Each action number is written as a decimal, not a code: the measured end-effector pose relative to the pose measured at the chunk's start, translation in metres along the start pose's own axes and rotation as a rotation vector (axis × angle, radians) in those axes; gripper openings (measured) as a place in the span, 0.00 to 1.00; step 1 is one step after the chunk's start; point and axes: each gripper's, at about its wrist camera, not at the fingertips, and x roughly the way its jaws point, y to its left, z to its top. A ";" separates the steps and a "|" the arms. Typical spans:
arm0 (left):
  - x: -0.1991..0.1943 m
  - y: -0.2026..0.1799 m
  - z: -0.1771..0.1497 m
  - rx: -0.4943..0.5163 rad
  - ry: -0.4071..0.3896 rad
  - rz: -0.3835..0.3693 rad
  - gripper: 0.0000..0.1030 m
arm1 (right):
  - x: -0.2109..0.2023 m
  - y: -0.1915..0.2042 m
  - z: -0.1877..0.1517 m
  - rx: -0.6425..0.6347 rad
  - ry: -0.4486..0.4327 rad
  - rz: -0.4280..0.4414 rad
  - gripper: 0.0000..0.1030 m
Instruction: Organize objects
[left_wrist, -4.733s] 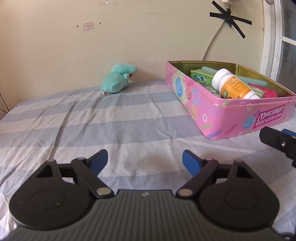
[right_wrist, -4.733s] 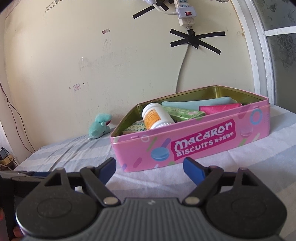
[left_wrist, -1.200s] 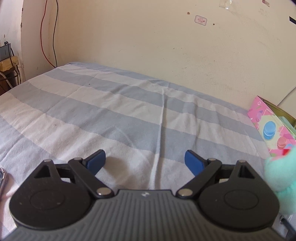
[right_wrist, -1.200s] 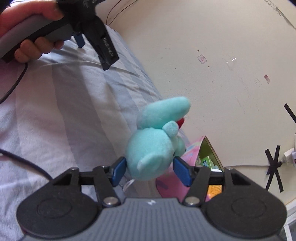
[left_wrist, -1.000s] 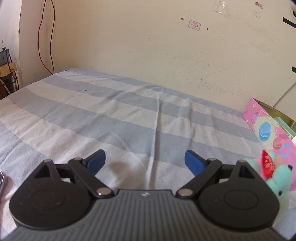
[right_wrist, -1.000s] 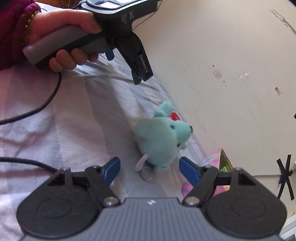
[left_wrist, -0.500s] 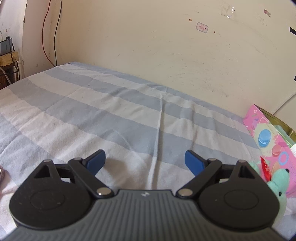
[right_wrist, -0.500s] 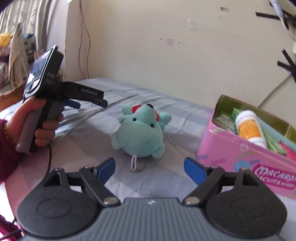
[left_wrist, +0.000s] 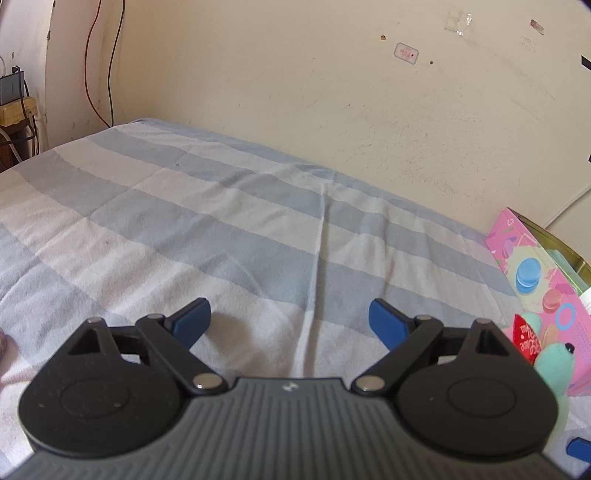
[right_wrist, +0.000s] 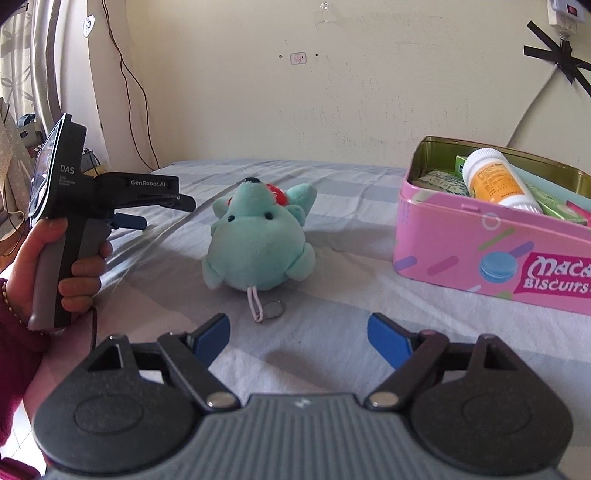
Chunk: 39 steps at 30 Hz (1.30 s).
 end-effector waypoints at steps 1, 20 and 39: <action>0.000 0.000 0.000 0.001 0.001 -0.001 0.91 | 0.001 0.000 -0.001 0.000 0.003 -0.001 0.82; -0.023 -0.019 0.018 -0.010 0.007 -0.353 0.95 | 0.005 0.006 0.009 -0.045 -0.022 0.009 0.83; -0.023 -0.095 -0.015 0.137 0.184 -0.503 0.67 | 0.052 0.027 0.035 -0.092 -0.026 0.054 0.55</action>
